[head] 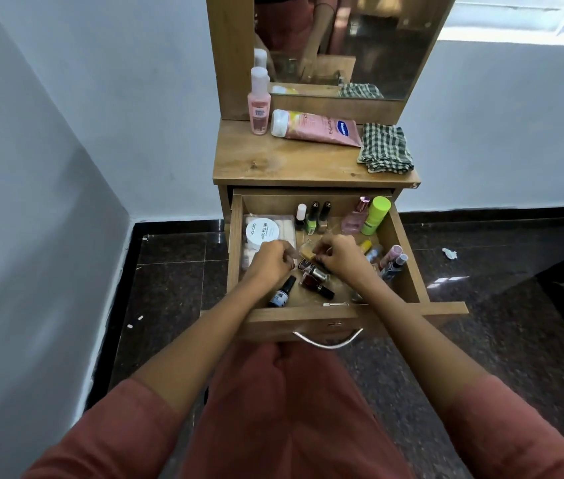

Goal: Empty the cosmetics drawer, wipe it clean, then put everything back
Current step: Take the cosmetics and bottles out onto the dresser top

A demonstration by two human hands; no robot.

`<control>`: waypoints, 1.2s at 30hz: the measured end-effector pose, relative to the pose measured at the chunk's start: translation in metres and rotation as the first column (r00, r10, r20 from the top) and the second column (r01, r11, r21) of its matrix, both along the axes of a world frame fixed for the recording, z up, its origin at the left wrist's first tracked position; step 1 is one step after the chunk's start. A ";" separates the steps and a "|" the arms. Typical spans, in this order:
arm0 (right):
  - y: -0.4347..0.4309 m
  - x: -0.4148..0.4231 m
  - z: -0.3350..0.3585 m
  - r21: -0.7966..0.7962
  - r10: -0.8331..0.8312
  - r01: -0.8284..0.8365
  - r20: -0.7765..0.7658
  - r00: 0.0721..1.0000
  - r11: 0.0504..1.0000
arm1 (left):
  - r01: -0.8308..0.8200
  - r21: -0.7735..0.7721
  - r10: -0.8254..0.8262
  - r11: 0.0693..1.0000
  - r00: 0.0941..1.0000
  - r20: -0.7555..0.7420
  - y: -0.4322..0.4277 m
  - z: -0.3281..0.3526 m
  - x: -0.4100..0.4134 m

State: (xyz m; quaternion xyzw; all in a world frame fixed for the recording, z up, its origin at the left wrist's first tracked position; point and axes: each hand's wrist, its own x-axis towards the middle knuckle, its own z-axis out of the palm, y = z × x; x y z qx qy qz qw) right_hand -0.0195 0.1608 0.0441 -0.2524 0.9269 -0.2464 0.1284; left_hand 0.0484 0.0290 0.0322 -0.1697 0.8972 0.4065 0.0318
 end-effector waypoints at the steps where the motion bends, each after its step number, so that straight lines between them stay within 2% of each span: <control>1: 0.004 0.002 -0.003 0.031 0.006 -0.006 0.004 1.000 1.000 | 0.008 -0.008 -0.008 1.000 1.000 0.021 0.001 -0.004 0.002; 9: 0.008 0.007 -0.018 0.296 0.084 -0.085 0.015 0.996 0.951 | 0.099 -0.169 -0.060 0.981 0.973 0.224 0.006 -0.016 0.009; 18: 0.003 0.011 -0.017 0.358 0.080 -0.091 0.046 0.996 0.929 | 0.082 -0.185 -0.028 0.979 0.960 0.280 0.008 -0.016 0.007; 23: 0.003 0.015 -0.013 0.339 0.062 -0.073 0.044 0.997 0.938 | 0.071 -0.184 -0.015 0.980 0.956 0.292 0.009 -0.014 0.007; 28: 0.004 0.015 -0.012 0.223 -0.001 -0.018 0.084 0.996 0.975 | 0.050 -0.171 0.004 0.984 0.954 0.300 0.008 -0.011 0.007; 36: 0.004 0.010 0.000 0.053 -0.045 0.040 0.096 0.994 0.998 | -0.076 -0.037 0.083 0.996 0.971 0.224 0.000 -0.011 0.008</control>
